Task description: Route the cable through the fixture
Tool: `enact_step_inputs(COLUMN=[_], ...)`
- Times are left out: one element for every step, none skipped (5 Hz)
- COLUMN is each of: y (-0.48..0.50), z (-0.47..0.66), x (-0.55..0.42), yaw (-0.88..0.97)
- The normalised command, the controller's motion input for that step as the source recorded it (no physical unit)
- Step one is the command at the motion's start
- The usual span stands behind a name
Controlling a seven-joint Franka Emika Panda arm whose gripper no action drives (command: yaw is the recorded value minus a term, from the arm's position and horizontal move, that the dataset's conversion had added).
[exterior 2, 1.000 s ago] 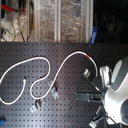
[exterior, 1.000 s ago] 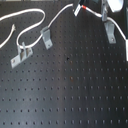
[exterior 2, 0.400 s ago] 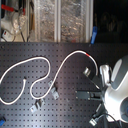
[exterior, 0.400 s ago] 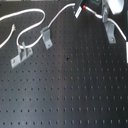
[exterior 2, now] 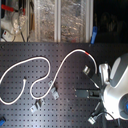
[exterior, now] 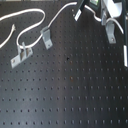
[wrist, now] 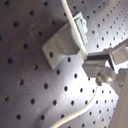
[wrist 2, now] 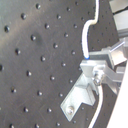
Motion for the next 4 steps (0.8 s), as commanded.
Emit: enact_step_inputs(y=[0.136, 0.125, 0.073, 0.218], z=[0.03, 0.29, 0.0, 0.48], x=[-0.281, -0.21, -0.052, -0.043], yaw=[0.13, 0.12, 0.0, -0.02])
